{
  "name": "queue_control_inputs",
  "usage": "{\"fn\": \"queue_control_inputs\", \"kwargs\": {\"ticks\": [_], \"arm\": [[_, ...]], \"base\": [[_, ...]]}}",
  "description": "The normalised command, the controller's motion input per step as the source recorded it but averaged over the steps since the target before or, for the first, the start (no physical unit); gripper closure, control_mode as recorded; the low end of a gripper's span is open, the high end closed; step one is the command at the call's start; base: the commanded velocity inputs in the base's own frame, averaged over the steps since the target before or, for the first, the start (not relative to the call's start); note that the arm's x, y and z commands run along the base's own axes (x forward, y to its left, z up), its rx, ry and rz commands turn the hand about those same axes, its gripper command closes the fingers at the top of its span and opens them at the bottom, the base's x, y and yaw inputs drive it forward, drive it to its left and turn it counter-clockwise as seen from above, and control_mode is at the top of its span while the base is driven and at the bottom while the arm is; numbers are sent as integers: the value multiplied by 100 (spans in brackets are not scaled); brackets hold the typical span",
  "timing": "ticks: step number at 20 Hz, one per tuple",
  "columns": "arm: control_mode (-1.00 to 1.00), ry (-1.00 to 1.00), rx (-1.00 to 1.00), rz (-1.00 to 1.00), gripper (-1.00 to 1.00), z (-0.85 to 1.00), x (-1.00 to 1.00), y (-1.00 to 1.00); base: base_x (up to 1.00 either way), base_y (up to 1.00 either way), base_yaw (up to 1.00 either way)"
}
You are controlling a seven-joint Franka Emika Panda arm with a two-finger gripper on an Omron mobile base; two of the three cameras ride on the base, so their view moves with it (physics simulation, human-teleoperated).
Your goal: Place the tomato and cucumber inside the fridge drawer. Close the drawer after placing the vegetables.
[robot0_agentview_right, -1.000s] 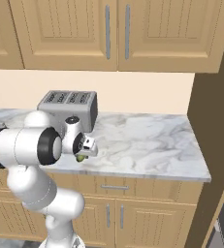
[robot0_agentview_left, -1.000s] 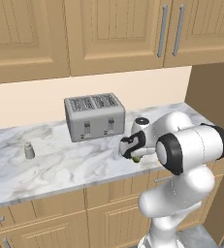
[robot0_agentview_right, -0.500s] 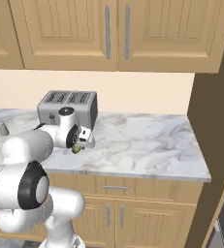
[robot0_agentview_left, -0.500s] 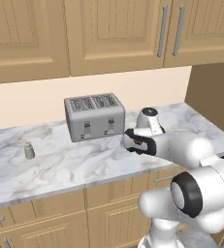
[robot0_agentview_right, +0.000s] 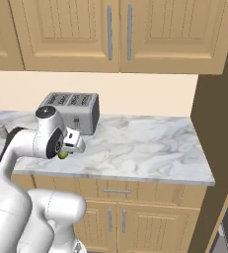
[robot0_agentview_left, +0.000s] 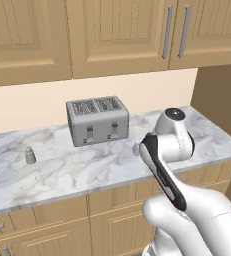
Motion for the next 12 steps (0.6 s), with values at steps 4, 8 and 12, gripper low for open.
{"fn": "queue_control_inputs", "kwargs": {"ticks": [4, 8, 12], "arm": [[-100, 0, -1, 0, 100, 0, -49, 35], [-100, -8, -1, 1, 100, -4, -35, 10], [-100, -29, 0, 0, 100, 17, -97, 1]], "base": [[0, 0, 0], [0, 0, 0], [0, 0, 0]]}}
